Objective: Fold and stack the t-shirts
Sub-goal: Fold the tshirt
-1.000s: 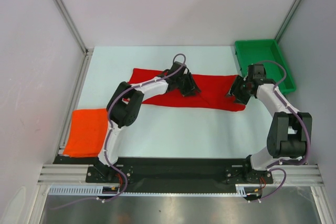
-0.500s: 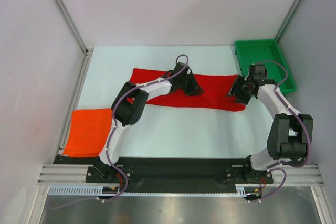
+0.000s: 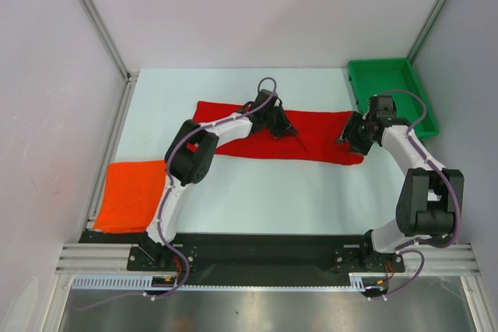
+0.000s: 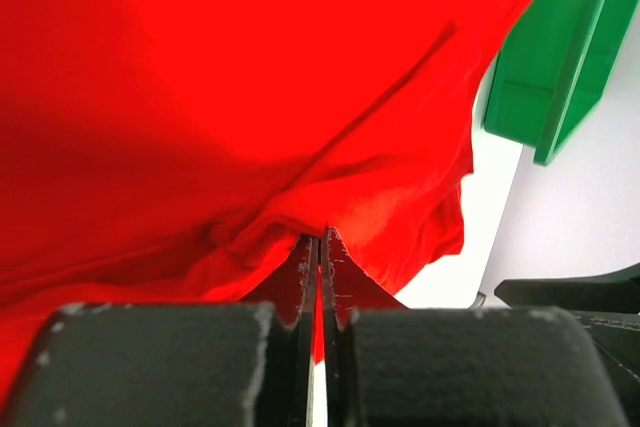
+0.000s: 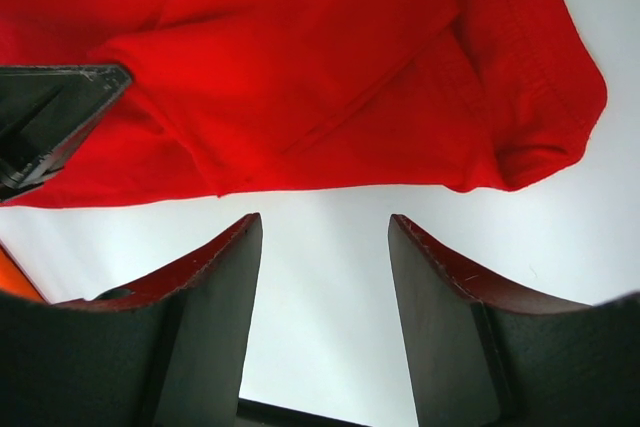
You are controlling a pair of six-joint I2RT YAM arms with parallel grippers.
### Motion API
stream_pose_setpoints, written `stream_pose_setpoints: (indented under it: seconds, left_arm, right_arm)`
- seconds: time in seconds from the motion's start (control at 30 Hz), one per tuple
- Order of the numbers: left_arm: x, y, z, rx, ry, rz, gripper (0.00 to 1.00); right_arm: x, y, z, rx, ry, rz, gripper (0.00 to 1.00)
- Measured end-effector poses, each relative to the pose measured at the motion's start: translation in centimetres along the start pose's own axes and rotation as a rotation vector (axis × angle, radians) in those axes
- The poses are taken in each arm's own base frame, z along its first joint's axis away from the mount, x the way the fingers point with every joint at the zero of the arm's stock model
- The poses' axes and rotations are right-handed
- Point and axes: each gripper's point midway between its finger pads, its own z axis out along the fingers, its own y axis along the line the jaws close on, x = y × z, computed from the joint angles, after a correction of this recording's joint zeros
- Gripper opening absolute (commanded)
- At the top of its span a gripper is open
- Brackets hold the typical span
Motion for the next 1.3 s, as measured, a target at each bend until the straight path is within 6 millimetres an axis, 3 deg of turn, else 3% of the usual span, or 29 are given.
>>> stream_pose_setpoints:
  seconds: [0.17,0.27,0.4,0.5,0.63,0.83,0.87,0.97,1.1,1.17,1.3]
  left_arm:
    - [-1.0,0.5,-0.2,-0.005,-0.016,-0.005,0.04]
    - [-1.1,0.6,-0.3,-0.003,-0.013,-0.002,0.26]
    - [-0.2,1.5,-0.4,-0.01,0.008,-0.007,0.36]
    - [1.0,2.7,-1.0,-0.034,0.031,-0.006,0.37]
    - [1.5,2.4,-3.5,-0.05,0.026,0.052,0.32]
    - [0.2,-2.0,-7.1,0.018,-0.033,0.162,0.28]
    - [0.1,-2.8,-7.3,0.037,-0.035,0.172,0.28]
    - [0.1,-4.8,-6.8,0.108,-0.027,0.194,0.27]
    - [1.1,-5.7,-4.1,0.181,0.029,0.184,0.26]
    - [1.5,-4.6,-2.4,0.177,0.052,0.17,0.26]
    - [2.7,-0.3,0.6,0.107,0.102,0.13,0.26]
  right_arm:
    - [0.1,-0.2,0.3,0.008,0.007,0.003,0.59]
    - [0.2,-0.4,0.5,0.012,0.013,0.006,0.59]
    - [0.0,-0.4,0.6,0.013,0.008,0.006,0.59]
    - [0.0,-0.6,0.9,0.022,0.012,0.008,0.6]
    - [-0.2,-0.9,1.6,0.037,0.019,0.011,0.59]
    - [-1.2,-0.6,2.7,0.042,0.026,0.012,0.55]
    - [-1.4,-0.6,2.8,0.043,0.024,0.012,0.47]
    - [-2.0,-0.4,3.4,0.041,0.023,0.012,0.25]
    - [-2.5,-0.2,4.8,0.034,0.032,0.027,0.14]
    - [-2.5,-0.2,5.7,0.035,0.039,0.028,0.12]
    - [-2.4,-0.6,7.5,0.061,0.045,0.027,0.12]
